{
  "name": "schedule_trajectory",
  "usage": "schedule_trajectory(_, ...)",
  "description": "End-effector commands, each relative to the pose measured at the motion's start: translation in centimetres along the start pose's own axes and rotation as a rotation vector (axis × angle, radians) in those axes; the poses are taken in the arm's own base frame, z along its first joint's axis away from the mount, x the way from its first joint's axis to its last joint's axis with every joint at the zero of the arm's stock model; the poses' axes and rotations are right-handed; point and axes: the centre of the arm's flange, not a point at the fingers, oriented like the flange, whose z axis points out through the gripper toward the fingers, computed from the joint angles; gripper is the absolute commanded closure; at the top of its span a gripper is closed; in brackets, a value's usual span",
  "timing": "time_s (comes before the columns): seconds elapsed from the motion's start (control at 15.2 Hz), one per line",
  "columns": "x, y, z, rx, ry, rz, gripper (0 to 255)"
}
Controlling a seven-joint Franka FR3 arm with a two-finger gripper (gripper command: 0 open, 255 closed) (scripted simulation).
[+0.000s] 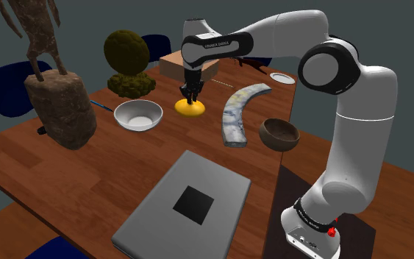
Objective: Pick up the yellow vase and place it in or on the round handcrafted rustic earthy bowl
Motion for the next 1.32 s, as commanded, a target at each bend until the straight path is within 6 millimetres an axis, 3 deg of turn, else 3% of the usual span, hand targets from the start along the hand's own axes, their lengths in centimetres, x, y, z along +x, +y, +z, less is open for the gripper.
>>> schedule_trajectory(0.0, 0.0, 0.0, 0.0, 0.000, -0.001, 0.000, 255)
schedule_trajectory(0.2, 0.0, 0.0, 0.1, 0.000, -0.001, 0.000, 255)
schedule_trajectory(1.25, -0.4, 0.4, -8.4, 0.000, -0.001, 0.000, 255)
